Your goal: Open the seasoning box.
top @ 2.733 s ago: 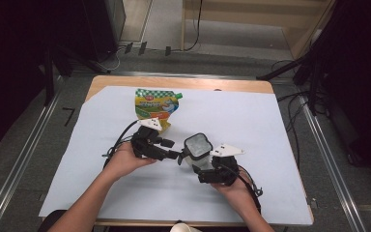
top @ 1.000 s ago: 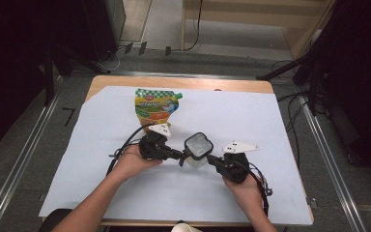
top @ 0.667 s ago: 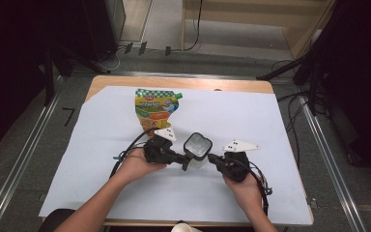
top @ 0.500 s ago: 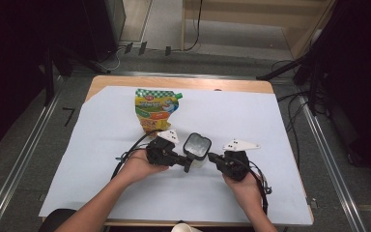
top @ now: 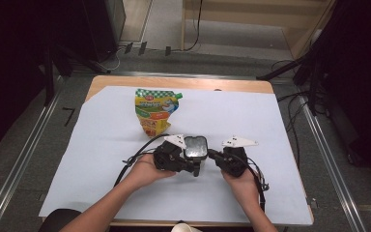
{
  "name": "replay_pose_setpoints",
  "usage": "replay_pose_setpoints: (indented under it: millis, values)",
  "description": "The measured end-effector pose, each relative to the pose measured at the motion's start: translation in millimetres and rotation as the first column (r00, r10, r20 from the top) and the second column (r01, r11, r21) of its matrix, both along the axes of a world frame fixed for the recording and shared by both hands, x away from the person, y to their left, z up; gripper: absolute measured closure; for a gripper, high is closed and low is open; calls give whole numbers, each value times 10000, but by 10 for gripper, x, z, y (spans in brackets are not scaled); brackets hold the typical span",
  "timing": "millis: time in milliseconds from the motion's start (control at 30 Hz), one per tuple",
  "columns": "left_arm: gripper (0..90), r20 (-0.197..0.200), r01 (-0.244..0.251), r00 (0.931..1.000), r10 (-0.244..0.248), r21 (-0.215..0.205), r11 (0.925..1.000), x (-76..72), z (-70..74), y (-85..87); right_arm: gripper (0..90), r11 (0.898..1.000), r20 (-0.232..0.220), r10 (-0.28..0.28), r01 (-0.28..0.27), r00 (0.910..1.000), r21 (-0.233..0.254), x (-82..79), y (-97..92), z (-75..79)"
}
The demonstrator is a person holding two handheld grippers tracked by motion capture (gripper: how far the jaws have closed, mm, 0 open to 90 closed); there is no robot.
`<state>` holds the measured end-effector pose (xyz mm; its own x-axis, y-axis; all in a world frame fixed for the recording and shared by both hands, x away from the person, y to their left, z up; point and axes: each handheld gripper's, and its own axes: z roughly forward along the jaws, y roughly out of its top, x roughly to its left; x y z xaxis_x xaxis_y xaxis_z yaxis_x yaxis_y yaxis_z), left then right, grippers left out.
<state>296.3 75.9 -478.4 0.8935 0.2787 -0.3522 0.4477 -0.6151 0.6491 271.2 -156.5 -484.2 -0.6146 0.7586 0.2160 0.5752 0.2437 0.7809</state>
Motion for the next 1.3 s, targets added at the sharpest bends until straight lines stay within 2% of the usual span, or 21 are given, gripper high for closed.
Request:
replay_pose_setpoints:
  millis: [267, 300, 400, 533, 767, 867, 933, 1300]
  values:
    - [821, -269, 66, 9996, -69, -119, 9999, 15, 88, 146, 900, 9997, 71, 215, -215, 9997, -126, -139, -32, 76]
    - [813, -204, 127, 9997, -128, -53, 9999, 19, 98, 166, 900, 9996, 79, 259, -258, 9996, -64, -164, -43, 88]
    - [764, -451, 182, 9988, -188, -121, 9998, 23, 136, 246, 900, 9994, 69, 332, -333, 9994, 128, -246, -69, 134]
    - [703, -432, 181, 9989, -190, -211, 9996, 35, 191, 340, 900, 9981, 78, 578, -580, 9983, 202, -348, -45, 192]
    - [641, -250, -443, 9987, 435, -294, 9986, 120, 242, 507, 900, 9953, -137, 953, -950, 9954, 192, -450, 52, 197]
    - [558, 103, -814, 9966, 817, -269, 9963, 169, 235, 561, 900, 9935, -225, 1131, -1127, 9933, 178, -484, 95, 187]
    - [520, 85, -991, 9950, 994, -324, 9945, 188, 226, 579, 900, 9920, -263, 1252, -1247, 9918, 182, -505, 132, 181]
    - [439, -45, -1200, 9928, 1200, -404, 9919, 231, 206, 606, 900, 9845, -504, 1754, -1753, 9832, 75, -541, 321, 97]
